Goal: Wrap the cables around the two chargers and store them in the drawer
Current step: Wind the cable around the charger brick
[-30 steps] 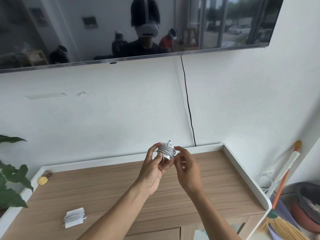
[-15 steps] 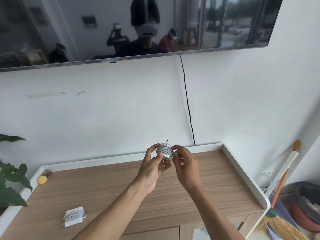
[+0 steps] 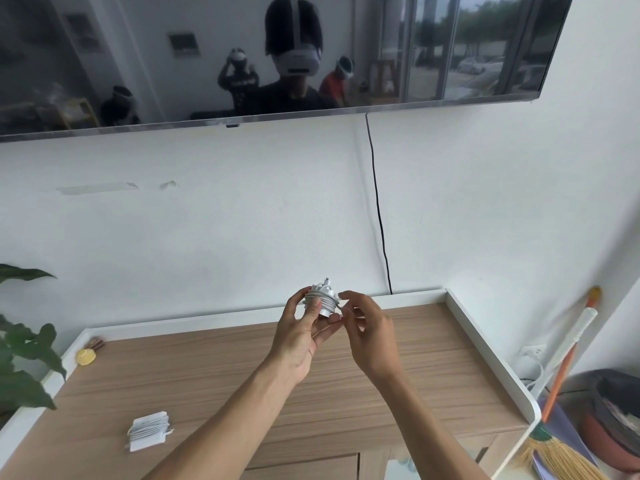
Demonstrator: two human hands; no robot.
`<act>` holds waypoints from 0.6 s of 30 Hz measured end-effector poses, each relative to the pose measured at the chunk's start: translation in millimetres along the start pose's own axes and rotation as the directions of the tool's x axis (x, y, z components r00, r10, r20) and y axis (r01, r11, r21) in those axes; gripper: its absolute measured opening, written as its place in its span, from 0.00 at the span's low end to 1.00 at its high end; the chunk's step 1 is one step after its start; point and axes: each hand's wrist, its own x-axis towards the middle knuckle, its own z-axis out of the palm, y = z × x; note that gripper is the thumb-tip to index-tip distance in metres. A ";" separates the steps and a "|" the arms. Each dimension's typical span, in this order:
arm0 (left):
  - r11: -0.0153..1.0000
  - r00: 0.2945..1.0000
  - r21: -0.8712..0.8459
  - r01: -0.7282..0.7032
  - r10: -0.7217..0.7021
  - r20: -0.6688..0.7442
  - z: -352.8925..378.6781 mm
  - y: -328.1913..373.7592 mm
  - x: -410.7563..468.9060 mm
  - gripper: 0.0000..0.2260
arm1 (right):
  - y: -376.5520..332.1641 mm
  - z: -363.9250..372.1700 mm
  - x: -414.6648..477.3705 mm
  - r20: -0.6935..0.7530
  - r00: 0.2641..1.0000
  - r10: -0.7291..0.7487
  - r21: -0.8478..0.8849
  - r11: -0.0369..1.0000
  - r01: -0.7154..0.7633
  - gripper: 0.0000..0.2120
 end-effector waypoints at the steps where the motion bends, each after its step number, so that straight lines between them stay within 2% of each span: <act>1: 1.000 1.000 -0.009 -0.004 0.004 -0.003 0.6 0.2 0.0 0.12 | -0.4 -0.9 -0.2 -0.013 1.000 0.012 0.014 1.000 -0.012 0.12; 8: 0.999 1.000 -0.041 -0.016 0.017 0.019 -0.9 3.3 -2.4 0.11 | -2.4 -8.1 8.0 -0.078 0.995 0.069 0.075 0.995 -0.064 0.10; 14: 0.999 1.000 -0.034 -0.011 0.011 -0.001 1.6 3.5 0.7 0.09 | -2.1 -2.7 2.7 0.032 0.998 0.051 0.027 0.998 -0.052 0.15; 18: 1.000 0.998 -0.001 -0.024 0.024 -0.052 4.1 3.5 2.4 0.10 | -0.9 -1.0 3.0 0.040 0.999 0.011 -0.066 0.998 -0.009 0.15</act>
